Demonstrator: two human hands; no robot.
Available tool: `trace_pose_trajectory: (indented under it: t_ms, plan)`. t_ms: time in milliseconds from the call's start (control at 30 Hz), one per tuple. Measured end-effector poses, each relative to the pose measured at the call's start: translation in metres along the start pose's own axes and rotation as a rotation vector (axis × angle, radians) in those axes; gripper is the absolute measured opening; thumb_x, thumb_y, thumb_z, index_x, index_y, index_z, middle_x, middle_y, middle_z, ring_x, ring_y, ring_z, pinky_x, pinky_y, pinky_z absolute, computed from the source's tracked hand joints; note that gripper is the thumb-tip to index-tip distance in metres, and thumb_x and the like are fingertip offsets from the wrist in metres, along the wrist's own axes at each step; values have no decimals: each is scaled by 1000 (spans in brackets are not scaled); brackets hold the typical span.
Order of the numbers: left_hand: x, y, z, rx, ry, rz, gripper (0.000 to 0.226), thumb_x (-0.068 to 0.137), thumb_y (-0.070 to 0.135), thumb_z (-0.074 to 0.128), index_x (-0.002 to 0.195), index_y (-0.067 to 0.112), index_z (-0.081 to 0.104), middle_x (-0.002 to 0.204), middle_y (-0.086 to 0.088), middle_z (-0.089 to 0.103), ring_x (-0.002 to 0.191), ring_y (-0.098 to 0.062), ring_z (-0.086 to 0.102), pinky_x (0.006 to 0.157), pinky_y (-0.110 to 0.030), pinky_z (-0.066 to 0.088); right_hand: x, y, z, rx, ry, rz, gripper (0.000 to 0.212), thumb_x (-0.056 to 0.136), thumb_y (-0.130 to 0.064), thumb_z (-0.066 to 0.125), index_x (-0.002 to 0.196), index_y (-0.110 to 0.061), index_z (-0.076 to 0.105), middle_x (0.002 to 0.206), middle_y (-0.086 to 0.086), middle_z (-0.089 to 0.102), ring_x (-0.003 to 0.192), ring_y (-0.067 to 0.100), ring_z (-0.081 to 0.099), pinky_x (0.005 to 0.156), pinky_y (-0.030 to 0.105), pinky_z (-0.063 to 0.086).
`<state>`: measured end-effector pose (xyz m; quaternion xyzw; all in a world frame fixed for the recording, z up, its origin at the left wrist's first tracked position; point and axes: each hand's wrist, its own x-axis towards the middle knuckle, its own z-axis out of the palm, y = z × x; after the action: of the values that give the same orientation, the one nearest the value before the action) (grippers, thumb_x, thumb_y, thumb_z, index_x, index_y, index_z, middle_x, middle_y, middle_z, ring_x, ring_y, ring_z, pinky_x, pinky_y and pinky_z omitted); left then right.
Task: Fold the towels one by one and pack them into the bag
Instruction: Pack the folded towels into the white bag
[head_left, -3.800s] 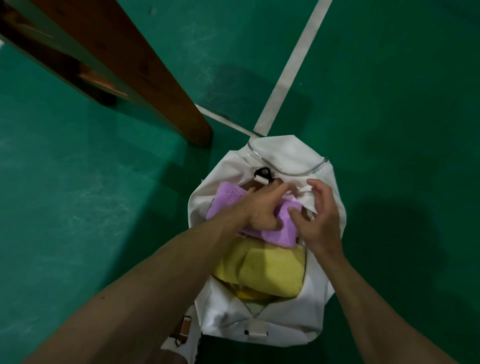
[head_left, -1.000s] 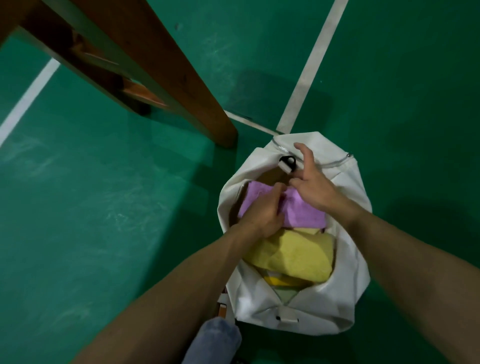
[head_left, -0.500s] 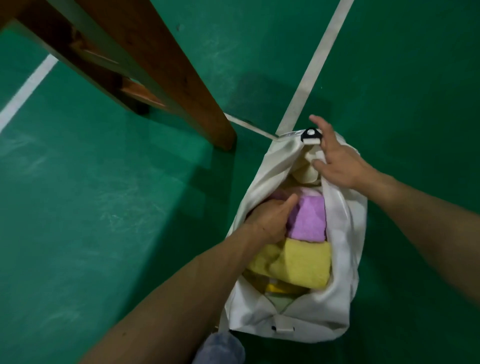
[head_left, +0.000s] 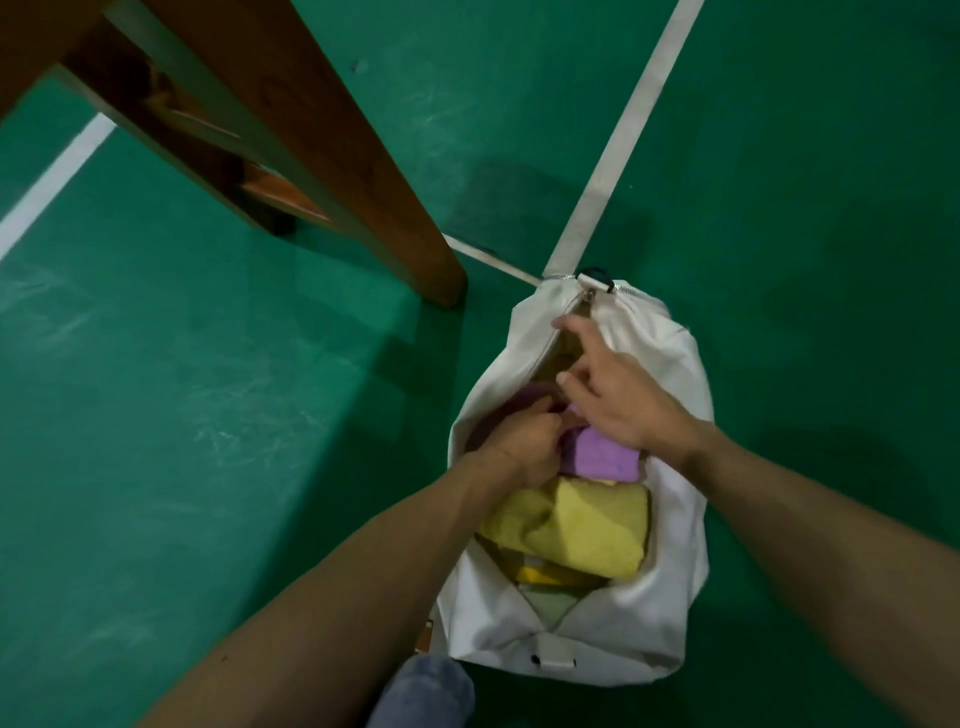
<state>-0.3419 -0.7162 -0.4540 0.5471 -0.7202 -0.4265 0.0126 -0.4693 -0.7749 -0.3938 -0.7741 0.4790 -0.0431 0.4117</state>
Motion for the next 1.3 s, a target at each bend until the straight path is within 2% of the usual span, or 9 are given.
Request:
trace_pose_trajectory:
  t_ms: [167, 267, 367, 500, 633, 867, 1000, 1167, 1300]
  plan:
    - [2, 0, -3, -8, 26, 15, 54, 90, 21, 50, 143, 22, 42, 149, -7, 35, 128, -30, 43, 98, -36, 42, 3, 34, -6, -92, -37, 10, 49, 104, -32, 40, 148, -31, 19, 133, 14, 57, 109, 24, 60, 98, 33, 43]
    - [13, 2, -16, -83, 86, -60, 59, 78, 27, 61, 133, 16, 41, 135, -8, 48, 116, -32, 52, 94, -43, 47, 3, 45, -10, -146, -101, 28, 47, 103, -37, 38, 147, -31, 20, 126, 11, 61, 106, 25, 61, 98, 37, 44]
    - [29, -1, -21, -33, -20, -142, 77, 71, 36, 66, 137, 18, 32, 137, -11, 46, 116, -34, 52, 95, -45, 47, 8, 49, -3, 42, -36, 102, 45, 103, -37, 38, 144, -32, 20, 116, 6, 61, 105, 23, 59, 97, 36, 41]
    - [49, -8, -29, -33, -191, -256, 90, 68, 49, 63, 144, 28, 20, 140, -12, 46, 113, -35, 52, 96, -45, 47, 21, 69, 6, 174, -120, 115, 67, 93, -61, 43, 147, -39, 10, 152, -1, 38, 130, 11, 46, 110, 30, 29]
    - [56, -8, -41, 24, -319, -270, 78, 76, 40, 68, 141, 21, 29, 135, -10, 50, 105, -30, 53, 86, -36, 45, 22, 91, 8, 41, -259, 149, 98, 71, -89, 35, 150, -48, -5, 162, -16, 12, 147, 9, 22, 122, 38, 18]
    - [58, -7, -51, 40, -454, -181, 72, 77, 33, 75, 138, 14, 41, 134, -7, 54, 110, -23, 55, 89, -30, 46, 11, 88, 4, 154, -338, 89, 96, 71, -90, 42, 148, -51, 0, 156, -26, 9, 145, 4, 22, 122, 33, 18]
    - [46, -10, -33, 43, -311, -153, 73, 78, 32, 73, 138, 11, 37, 135, -11, 50, 117, -30, 51, 95, -35, 44, -2, 86, 6, 147, -224, 129, 80, 76, -78, 40, 145, -53, 9, 153, -17, 30, 130, 8, 46, 109, 29, 31]
    - [16, -8, -16, 71, 135, 177, 54, 75, 19, 70, 122, 8, 47, 123, -10, 46, 106, -26, 47, 80, -37, 44, -14, 92, -3, 27, -272, 65, 67, 83, -76, 38, 132, -74, -7, 155, -21, 20, 143, 8, 31, 117, 26, 20]
    - [4, -8, 7, 217, 213, 236, 40, 85, 22, 59, 124, 18, 51, 137, -7, 40, 109, -30, 51, 67, -38, 50, -27, 90, -20, -248, -339, 61, 72, 75, -91, 20, 129, -72, -23, 160, -4, 27, 142, 17, 36, 119, 41, 25]
